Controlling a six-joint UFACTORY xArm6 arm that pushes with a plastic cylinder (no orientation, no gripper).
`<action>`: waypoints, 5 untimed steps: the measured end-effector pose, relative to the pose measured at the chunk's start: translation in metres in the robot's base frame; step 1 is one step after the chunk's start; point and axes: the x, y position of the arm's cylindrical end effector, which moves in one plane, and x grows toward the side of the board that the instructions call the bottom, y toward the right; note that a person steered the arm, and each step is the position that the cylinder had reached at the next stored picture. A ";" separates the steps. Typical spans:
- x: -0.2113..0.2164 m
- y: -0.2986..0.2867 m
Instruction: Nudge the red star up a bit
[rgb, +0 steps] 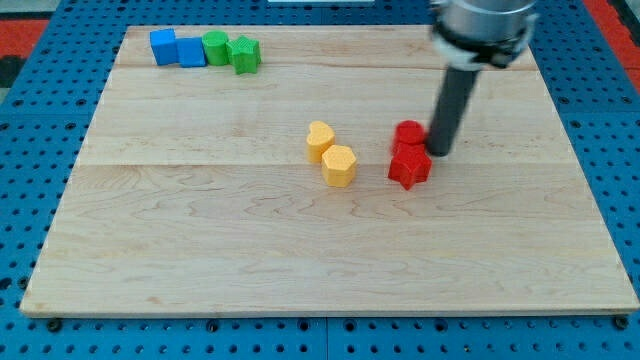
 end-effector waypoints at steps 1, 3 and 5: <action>0.000 -0.041; 0.087 0.043; 0.059 -0.004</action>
